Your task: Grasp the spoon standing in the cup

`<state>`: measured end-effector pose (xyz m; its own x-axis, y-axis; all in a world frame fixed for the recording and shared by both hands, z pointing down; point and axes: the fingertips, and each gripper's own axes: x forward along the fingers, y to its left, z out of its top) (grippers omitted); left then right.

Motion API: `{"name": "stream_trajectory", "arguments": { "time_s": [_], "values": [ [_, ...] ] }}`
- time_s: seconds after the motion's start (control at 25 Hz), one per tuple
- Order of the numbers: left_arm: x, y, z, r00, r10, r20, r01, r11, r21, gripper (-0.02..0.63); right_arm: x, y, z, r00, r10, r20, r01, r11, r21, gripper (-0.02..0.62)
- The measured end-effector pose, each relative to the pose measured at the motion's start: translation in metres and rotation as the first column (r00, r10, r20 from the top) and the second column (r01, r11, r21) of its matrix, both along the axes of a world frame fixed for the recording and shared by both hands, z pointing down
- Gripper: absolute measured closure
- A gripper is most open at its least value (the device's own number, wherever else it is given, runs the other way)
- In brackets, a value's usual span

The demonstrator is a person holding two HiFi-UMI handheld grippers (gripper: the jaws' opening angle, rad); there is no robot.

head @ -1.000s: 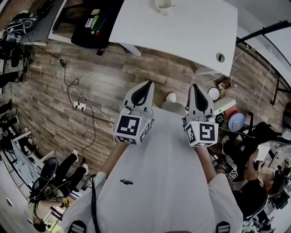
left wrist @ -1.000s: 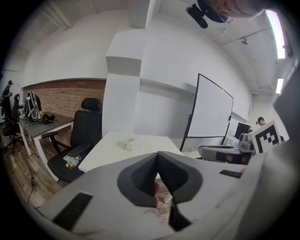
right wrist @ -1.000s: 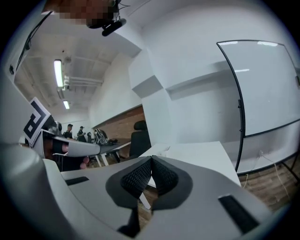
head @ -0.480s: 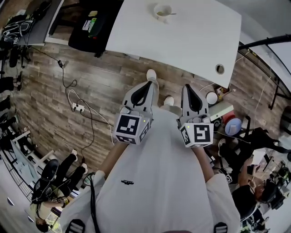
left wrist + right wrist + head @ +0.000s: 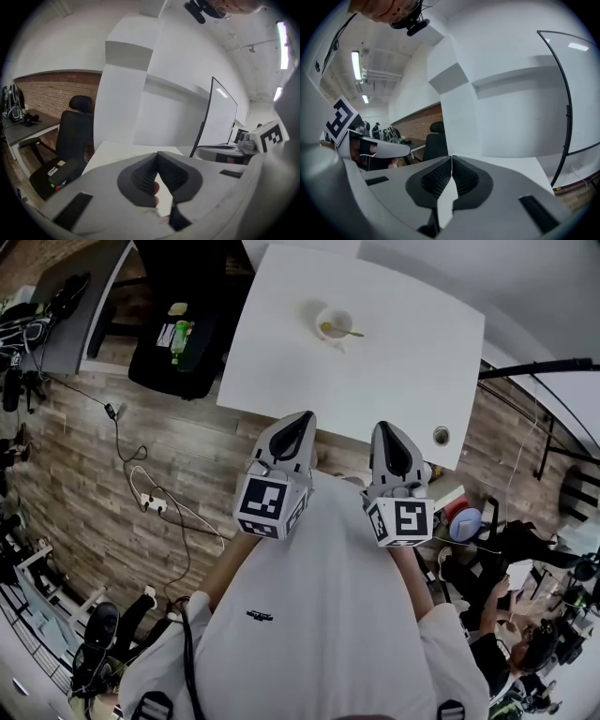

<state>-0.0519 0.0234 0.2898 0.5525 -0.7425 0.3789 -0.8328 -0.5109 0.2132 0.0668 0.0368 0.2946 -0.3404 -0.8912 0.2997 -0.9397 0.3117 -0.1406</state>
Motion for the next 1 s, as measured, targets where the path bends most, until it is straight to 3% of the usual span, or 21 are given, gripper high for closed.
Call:
{"name": "stream_trajectory", "arguments": {
  "time_s": [0.16,0.44,1.0],
  "values": [
    [-0.009,-0.029,0.006,0.999,0.036,-0.007,-0.036,0.999,-0.005,0.597,-0.009,-0.037,0.009,0.999,0.033,-0.032,-0.033,0.999,0.006,0.594],
    [-0.013,-0.060,0.025,1.000,0.027,0.011,-0.026,0.998,-0.053,0.597,-0.014,-0.081,0.025,0.995,-0.009,-0.095,0.007,1.000,-0.021,0.594],
    [-0.002,-0.108,0.060,0.996,-0.089,0.021,0.091,0.989,-0.118,0.597,0.000,-0.144,0.067,0.994,-0.084,-0.077,0.077,0.993,-0.088,0.515]
  ]
}}
